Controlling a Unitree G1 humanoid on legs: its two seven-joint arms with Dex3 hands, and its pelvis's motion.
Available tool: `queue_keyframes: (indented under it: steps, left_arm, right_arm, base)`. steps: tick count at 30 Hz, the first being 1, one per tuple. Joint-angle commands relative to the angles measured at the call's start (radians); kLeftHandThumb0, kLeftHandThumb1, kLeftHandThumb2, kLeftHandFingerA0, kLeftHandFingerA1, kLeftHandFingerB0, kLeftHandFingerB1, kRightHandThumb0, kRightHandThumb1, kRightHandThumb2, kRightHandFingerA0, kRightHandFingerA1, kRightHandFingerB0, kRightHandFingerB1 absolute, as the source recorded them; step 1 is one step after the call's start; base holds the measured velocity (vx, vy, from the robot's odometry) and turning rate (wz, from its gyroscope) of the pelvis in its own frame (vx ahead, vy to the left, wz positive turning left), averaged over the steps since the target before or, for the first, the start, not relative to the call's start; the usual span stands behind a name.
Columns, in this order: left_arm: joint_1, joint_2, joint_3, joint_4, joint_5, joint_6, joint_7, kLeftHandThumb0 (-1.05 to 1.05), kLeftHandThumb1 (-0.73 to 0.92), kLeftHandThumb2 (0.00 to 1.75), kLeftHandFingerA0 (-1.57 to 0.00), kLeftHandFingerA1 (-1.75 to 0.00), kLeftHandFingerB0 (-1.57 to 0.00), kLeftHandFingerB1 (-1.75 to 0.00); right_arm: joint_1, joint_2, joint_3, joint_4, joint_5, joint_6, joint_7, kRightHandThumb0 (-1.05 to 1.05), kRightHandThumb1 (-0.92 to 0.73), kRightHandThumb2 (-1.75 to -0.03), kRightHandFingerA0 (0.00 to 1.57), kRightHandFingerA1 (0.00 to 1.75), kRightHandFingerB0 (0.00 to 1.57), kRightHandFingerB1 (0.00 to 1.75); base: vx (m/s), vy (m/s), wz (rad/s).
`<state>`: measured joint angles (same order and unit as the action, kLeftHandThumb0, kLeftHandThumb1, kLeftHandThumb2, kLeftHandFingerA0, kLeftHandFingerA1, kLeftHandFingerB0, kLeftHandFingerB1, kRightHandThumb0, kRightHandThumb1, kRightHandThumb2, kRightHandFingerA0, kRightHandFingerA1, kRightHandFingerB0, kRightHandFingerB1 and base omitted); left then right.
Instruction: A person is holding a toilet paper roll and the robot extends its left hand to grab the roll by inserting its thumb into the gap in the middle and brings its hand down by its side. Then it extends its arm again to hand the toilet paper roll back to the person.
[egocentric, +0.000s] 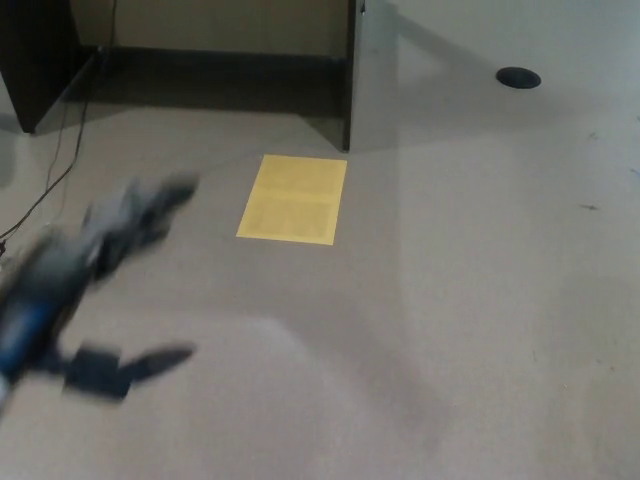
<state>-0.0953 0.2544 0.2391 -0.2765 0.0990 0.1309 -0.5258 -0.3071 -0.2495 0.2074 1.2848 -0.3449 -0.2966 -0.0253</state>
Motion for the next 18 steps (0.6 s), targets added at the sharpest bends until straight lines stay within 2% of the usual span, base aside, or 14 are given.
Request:
queue_keyframes:
  steps: [1, 5, 9, 10, 11, 15, 18]
  left_arm:
    - [0.420, 0.060, 0.043, 0.729, 0.249, -0.656, 0.547, -0.35, 0.39, 0.59, -0.32, -0.41, -0.31, -0.36]
    - [0.436, 0.091, 0.008, 0.865, 0.265, -0.655, 0.624, -0.37, 0.39, 0.60, -0.35, -0.41, -0.30, -0.37]
    - [0.446, 0.108, -0.006, 0.920, 0.249, -0.649, 0.613, -0.38, 0.41, 0.62, -0.34, -0.41, -0.28, -0.37]
    - [0.476, 0.118, -0.018, 0.927, 0.261, -0.652, 0.620, -0.40, 0.41, 0.63, -0.33, -0.41, -0.27, -0.37]
    - [0.480, 0.118, -0.026, 0.932, 0.264, -0.652, 0.623, -0.38, 0.40, 0.62, -0.34, -0.42, -0.28, -0.37]
    - [0.440, 0.101, -0.031, 0.979, 0.223, -0.641, 0.602, -0.33, 0.41, 0.60, -0.34, -0.42, -0.32, -0.37]
    - [0.423, 0.115, -0.063, 1.013, 0.249, -0.646, 0.636, -0.35, 0.41, 0.61, -0.35, -0.43, -0.30, -0.37]
  right_arm:
    - [0.053, -0.072, -0.035, -0.005, 0.026, -0.027, -0.001, -0.37, -0.64, -0.60, 0.70, 0.54, 0.56, 0.42]
    - [0.052, -0.069, -0.044, -0.007, 0.035, -0.022, -0.003, -0.37, -0.65, -0.60, 0.71, 0.56, 0.55, 0.42]
    - [0.071, -0.066, -0.043, -0.009, 0.030, -0.030, -0.021, -0.38, -0.65, -0.60, 0.73, 0.57, 0.55, 0.41]
    - [0.118, -0.065, -0.034, -0.007, 0.019, -0.045, -0.042, -0.37, -0.64, -0.60, 0.74, 0.56, 0.56, 0.41]
    - [0.128, -0.069, -0.034, -0.008, 0.017, -0.049, -0.040, -0.37, -0.65, -0.60, 0.70, 0.52, 0.55, 0.41]
    - [0.115, -0.073, -0.048, -0.010, 0.026, -0.026, -0.023, -0.36, -0.66, -0.60, 0.73, 0.54, 0.53, 0.40]
    - [0.112, -0.076, -0.052, -0.011, 0.026, -0.030, -0.014, -0.35, -0.66, -0.60, 0.74, 0.54, 0.54, 0.40]
  base:
    - [0.00, 0.000, 0.00]
    - [0.00, 0.000, 0.00]
    - [0.00, 0.000, 0.00]
    - [0.00, 0.000, 0.00]
    - [0.00, 0.000, 0.00]
    - [0.00, 0.000, 0.00]
    - [0.00, 0.000, 0.00]
